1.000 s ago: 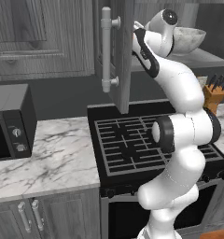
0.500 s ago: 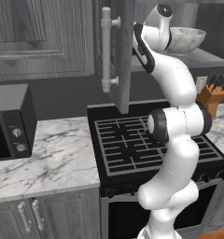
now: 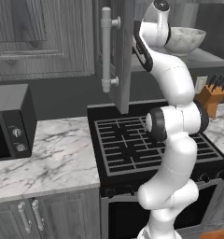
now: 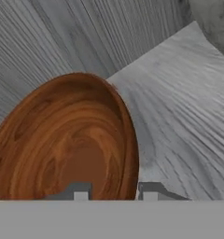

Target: Take the smaller bowl and place it next to the appetizer plate on the dining counter , and place the larger bowl next to the plate with cooked food.

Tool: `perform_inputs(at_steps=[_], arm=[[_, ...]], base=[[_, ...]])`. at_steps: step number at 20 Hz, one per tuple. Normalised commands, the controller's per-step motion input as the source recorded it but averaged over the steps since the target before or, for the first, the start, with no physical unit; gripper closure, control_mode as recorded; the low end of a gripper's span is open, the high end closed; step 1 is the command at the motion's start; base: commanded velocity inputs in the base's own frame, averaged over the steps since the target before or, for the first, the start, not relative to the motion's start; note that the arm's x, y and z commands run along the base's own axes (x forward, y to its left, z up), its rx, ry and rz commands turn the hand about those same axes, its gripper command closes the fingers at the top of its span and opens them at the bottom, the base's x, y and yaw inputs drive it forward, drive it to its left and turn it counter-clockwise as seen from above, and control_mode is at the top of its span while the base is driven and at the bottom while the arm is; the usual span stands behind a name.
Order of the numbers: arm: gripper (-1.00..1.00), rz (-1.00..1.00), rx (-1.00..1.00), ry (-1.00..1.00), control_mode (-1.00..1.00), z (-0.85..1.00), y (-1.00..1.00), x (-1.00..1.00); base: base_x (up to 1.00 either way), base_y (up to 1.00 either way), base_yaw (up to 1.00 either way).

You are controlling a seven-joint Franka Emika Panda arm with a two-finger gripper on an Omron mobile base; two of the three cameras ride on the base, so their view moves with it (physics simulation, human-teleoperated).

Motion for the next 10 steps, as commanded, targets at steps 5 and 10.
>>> perform_inputs(at_steps=[5,10], arm=[[1.0,-0.07,-0.08,-0.15,-1.0,-0.52,0.0,-0.51],[1.0,-0.07,-0.05,-0.03,-1.0,-0.57,0.01,-0.97]], base=[[0.0,0.0,0.0],[0.0,0.0,0.0]])
